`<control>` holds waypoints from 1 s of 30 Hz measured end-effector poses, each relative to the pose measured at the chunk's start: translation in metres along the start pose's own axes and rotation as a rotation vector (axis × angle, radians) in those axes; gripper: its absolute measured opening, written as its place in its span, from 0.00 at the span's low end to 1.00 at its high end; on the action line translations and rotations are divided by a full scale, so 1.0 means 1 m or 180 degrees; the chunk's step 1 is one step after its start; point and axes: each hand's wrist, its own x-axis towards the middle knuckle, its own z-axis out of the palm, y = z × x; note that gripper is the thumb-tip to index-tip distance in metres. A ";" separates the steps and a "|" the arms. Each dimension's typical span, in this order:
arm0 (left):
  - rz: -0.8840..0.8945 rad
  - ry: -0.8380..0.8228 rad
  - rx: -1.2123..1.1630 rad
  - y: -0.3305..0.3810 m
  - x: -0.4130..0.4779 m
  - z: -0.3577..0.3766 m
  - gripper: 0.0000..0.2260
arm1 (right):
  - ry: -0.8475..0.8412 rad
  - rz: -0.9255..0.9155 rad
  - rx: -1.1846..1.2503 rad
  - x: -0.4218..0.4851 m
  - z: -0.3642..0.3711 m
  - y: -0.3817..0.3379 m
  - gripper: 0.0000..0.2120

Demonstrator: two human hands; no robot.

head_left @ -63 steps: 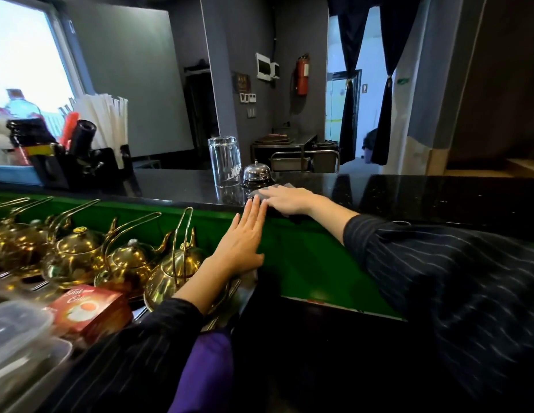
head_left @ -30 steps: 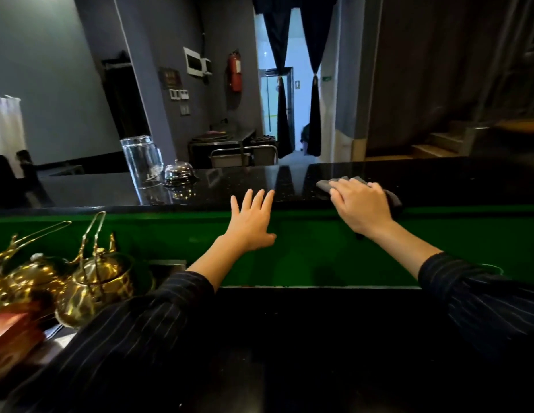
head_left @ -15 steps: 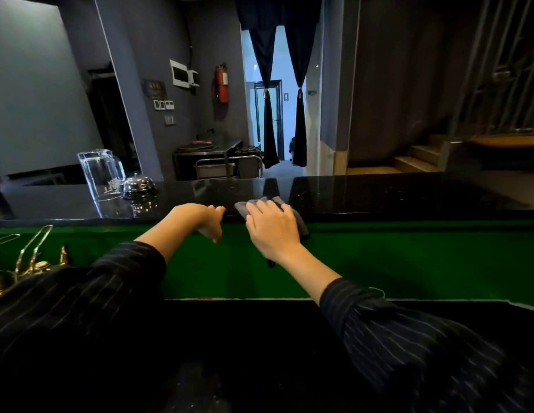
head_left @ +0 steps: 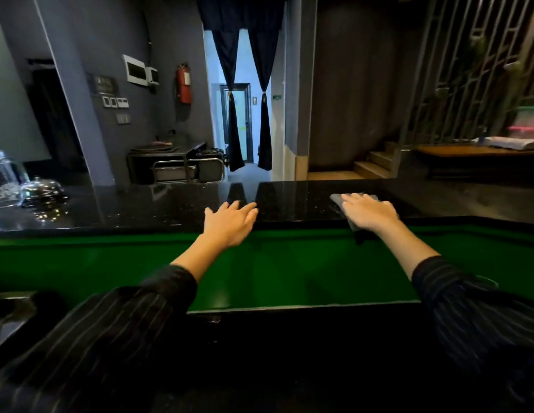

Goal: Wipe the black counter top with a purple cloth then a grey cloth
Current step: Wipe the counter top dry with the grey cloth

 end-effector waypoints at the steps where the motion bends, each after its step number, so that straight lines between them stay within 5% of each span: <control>1: 0.0007 0.0109 0.0087 0.001 0.001 0.004 0.22 | -0.0198 0.0041 -0.0014 0.010 -0.005 0.010 0.26; 9: -0.0108 0.0191 0.0158 0.003 0.010 0.012 0.21 | -0.0530 -0.0120 -0.0260 0.075 0.006 -0.051 0.30; 15: -0.0225 0.0057 0.0188 0.006 0.011 0.000 0.21 | -0.0516 -0.1337 -0.0095 0.060 0.027 -0.148 0.33; 19: -0.0310 -0.0097 0.0060 0.011 0.005 -0.003 0.21 | -0.0704 -0.1921 -0.0109 0.034 0.015 -0.117 0.40; 22: -0.0310 -0.0131 -0.0006 0.013 0.002 -0.003 0.20 | -0.0708 -0.1794 -0.0119 0.040 0.000 -0.049 0.35; 26: -0.0334 -0.0130 -0.0018 0.015 0.003 -0.002 0.21 | -0.0625 -0.0827 -0.0205 0.067 -0.013 0.032 0.29; 30: -0.0340 -0.0105 0.0025 0.015 0.003 0.001 0.20 | -0.0563 -0.0077 -0.0299 0.096 -0.007 0.029 0.32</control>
